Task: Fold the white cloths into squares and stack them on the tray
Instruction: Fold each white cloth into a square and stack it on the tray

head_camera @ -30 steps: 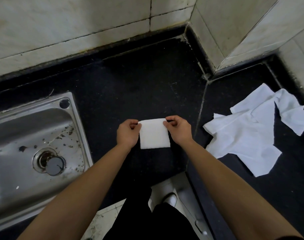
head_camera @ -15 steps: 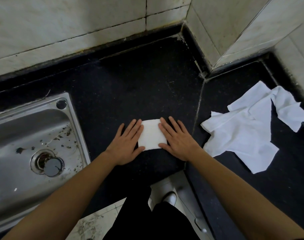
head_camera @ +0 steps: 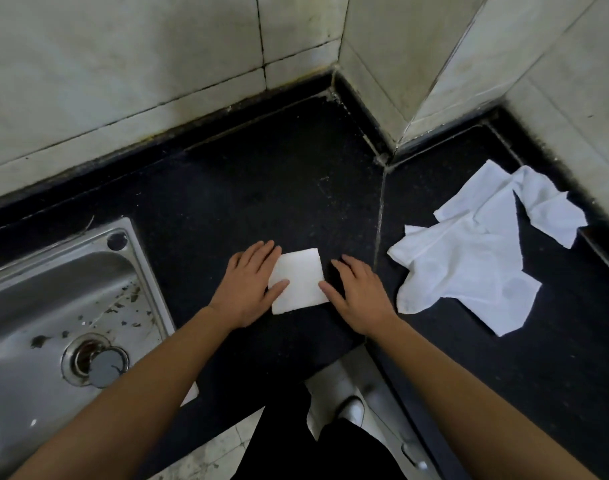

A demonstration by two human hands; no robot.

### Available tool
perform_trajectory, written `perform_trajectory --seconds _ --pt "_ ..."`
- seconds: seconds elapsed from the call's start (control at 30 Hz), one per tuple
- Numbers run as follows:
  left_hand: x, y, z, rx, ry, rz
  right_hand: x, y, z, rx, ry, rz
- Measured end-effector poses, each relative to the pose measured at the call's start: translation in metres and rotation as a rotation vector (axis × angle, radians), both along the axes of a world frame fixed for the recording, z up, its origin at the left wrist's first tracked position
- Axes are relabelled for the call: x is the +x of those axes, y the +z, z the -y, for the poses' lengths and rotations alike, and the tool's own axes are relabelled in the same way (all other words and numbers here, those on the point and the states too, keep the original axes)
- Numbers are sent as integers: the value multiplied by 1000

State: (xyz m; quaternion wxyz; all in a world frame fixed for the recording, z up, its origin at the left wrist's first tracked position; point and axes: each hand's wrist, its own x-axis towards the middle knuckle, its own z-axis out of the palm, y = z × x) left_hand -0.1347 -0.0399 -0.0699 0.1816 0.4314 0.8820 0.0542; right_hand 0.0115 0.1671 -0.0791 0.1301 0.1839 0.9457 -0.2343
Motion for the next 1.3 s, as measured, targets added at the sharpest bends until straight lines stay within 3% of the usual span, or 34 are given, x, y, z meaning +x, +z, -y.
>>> perform_trajectory --seconds 0.13,0.3,0.47,0.6,0.7,0.93,1.17,1.3 --pt "-20 8 -45 73 -215 -85 11 -1 19 -40 -224 -32" --pt "-27 7 -89 -178 -665 -165 11 -4 42 -144 -379 35" --pt "-31 7 -96 -182 -705 -231 0 -5 46 -227 -548 103" --pt "-31 15 -89 -231 -624 -186 -5 3 34 -414 -644 97" --pt "-36 25 -78 -169 -428 -2 -6 14 23 -562 -702 27" --pt "-37 83 -58 290 109 487 -4 81 -12 -861 -685 -219" --pt "1 144 -80 626 363 814 20 148 -43 -889 -722 -449" --pt "40 155 -110 723 386 1037 57 157 -51 -889 -823 -579"
